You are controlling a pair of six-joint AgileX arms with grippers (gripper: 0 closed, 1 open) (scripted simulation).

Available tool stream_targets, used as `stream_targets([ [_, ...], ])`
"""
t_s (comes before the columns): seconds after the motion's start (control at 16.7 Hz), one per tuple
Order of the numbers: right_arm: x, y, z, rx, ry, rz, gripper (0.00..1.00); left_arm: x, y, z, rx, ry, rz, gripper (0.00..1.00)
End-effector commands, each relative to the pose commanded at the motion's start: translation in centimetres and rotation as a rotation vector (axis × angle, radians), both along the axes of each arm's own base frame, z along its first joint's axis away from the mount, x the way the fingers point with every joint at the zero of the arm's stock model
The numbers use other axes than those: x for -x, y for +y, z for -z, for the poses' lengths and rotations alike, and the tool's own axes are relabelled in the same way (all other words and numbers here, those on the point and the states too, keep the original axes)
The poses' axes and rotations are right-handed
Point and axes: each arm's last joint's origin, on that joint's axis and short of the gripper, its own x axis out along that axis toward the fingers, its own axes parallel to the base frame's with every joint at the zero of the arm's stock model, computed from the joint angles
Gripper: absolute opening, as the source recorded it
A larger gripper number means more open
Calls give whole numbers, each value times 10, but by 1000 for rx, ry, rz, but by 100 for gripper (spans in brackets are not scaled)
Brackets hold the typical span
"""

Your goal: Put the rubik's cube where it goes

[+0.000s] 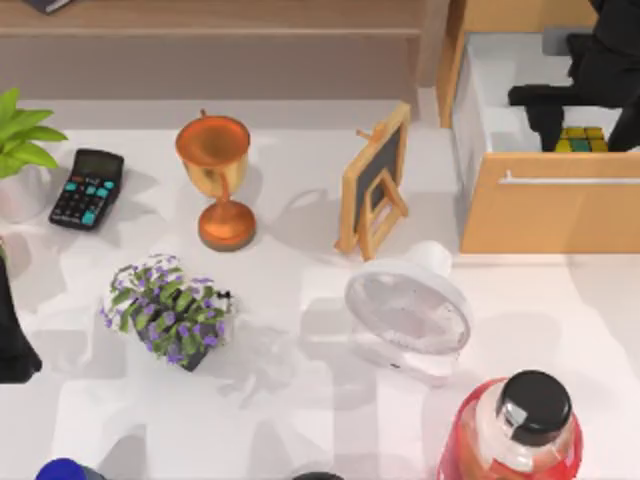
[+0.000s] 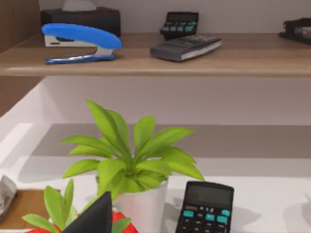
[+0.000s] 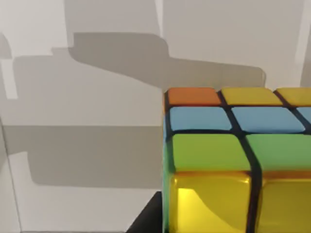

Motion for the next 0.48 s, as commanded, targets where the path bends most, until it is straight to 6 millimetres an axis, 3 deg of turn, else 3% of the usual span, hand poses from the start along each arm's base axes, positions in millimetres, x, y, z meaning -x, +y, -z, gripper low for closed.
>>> stream_targets([
  [0.12,0,0,0,0,0,0,0,0,0,0,0,0,0,100],
  [0.48,0,0,0,0,0,0,45,0,0,0,0,0,0,100],
])
